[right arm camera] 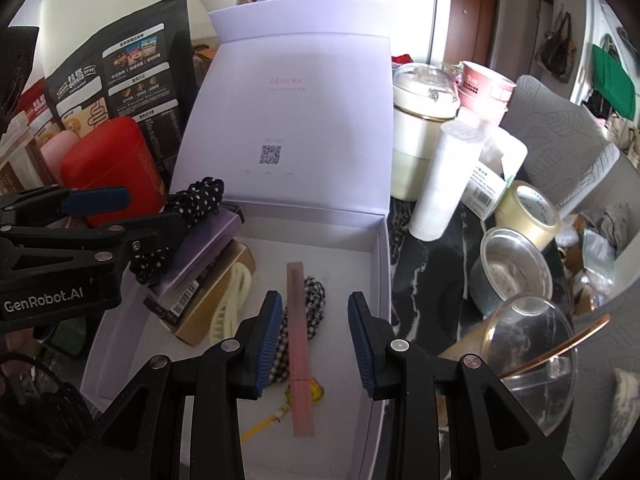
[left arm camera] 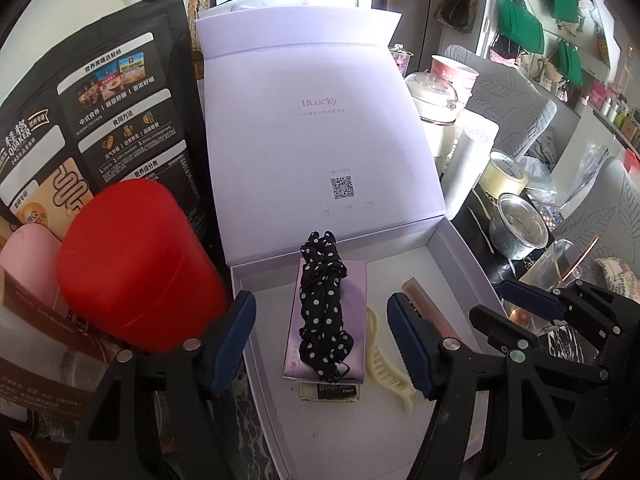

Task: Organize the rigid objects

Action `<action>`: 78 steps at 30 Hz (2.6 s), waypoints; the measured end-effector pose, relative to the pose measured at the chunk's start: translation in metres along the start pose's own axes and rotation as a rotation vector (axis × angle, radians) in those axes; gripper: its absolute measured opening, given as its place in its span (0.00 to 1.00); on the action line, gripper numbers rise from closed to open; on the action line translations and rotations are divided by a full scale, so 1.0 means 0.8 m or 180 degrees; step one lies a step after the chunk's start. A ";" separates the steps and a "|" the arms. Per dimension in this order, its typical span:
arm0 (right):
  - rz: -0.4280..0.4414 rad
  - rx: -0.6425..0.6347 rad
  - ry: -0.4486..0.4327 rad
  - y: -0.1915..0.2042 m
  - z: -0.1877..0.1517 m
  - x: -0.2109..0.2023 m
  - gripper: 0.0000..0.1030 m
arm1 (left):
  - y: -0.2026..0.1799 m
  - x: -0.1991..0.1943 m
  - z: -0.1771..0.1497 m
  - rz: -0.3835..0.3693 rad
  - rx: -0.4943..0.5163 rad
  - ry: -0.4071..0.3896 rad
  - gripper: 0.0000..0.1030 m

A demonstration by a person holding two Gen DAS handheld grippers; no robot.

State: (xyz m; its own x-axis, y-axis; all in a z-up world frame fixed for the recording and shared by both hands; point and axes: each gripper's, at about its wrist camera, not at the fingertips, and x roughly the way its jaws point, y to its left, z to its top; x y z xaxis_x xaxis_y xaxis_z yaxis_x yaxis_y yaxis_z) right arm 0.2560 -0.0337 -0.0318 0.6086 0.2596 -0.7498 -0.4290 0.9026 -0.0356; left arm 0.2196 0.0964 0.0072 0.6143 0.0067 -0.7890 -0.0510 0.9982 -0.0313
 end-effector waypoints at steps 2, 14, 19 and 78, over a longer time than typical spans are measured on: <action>0.0001 0.0012 -0.0035 0.000 0.000 -0.009 0.33 | -0.002 -0.008 0.002 0.0001 0.0015 -0.0013 0.66; -0.0032 -0.0022 -0.0291 0.010 0.005 -0.070 0.38 | -0.006 -0.071 0.007 0.0063 -0.0004 -0.0229 0.66; -0.0047 -0.0041 -0.0449 0.016 0.005 -0.102 0.44 | -0.006 -0.101 0.003 0.0083 -0.0009 -0.0352 0.66; -0.0152 0.0121 -0.0921 0.079 -0.141 -0.256 0.59 | -0.020 -0.228 -0.167 0.0298 -0.0066 -0.0586 0.66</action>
State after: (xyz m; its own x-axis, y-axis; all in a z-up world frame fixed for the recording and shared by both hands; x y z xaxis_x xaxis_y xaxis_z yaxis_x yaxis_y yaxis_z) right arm 0.0287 -0.0689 0.0449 0.7949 0.2987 -0.5282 -0.3733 0.9269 -0.0376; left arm 0.0030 0.0713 0.0695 0.7396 0.1120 -0.6636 -0.1296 0.9913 0.0228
